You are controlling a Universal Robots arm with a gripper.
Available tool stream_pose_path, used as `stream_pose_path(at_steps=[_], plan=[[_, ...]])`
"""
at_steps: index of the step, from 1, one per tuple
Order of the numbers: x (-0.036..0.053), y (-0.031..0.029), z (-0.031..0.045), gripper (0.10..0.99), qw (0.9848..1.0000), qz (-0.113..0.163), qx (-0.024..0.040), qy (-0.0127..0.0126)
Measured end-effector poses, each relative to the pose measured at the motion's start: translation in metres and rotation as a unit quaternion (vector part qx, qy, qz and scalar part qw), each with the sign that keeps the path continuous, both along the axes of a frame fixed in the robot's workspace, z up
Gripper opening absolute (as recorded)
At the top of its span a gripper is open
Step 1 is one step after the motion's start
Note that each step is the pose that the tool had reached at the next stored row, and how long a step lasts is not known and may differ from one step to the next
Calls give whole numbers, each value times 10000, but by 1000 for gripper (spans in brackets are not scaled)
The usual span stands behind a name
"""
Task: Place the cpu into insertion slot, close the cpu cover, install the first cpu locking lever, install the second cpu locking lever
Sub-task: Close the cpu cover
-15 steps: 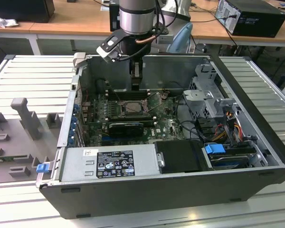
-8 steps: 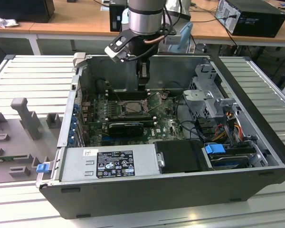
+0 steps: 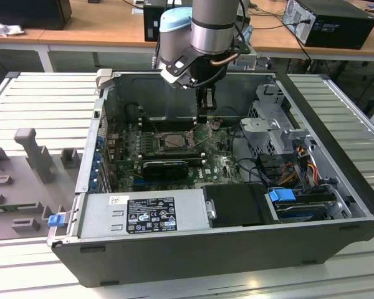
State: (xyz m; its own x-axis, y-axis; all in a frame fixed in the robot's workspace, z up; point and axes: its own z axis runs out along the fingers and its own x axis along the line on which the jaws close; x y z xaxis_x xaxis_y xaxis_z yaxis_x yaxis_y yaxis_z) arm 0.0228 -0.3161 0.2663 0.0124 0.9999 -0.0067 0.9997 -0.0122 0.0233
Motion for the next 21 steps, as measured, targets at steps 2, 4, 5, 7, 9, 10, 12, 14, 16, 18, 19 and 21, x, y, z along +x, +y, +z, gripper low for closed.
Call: stream_pose_path(at_steps=[2, 4, 5, 7, 9, 10, 12, 14, 16, 18, 19, 21], plan=[[40, 1, -19, 106, 10000, 7, 0, 0], [127, 4, -29, 106, 10000, 7, 0, 0], [144, 4, -33, 106, 10000, 7, 0, 0], [180, 6, -39, 106, 10000, 7, 0, 1], [233, 7, -53, 106, 10000, 7, 1, 12], [248, 6, -61, 106, 10000, 7, 0, 12], [316, 6, -76, 106, 10000, 7, 0, 13], [380, 7, -89, 106, 10000, 7, 0, 15], [440, 8, -100, 106, 10000, 7, 0, 16], [464, 9, -120, 106, 10000, 7, 0, 22], [473, 9, -135, 106, 10000, 7, 1, 40], [481, 9, -161, 106, 10000, 7, 1, 69]])
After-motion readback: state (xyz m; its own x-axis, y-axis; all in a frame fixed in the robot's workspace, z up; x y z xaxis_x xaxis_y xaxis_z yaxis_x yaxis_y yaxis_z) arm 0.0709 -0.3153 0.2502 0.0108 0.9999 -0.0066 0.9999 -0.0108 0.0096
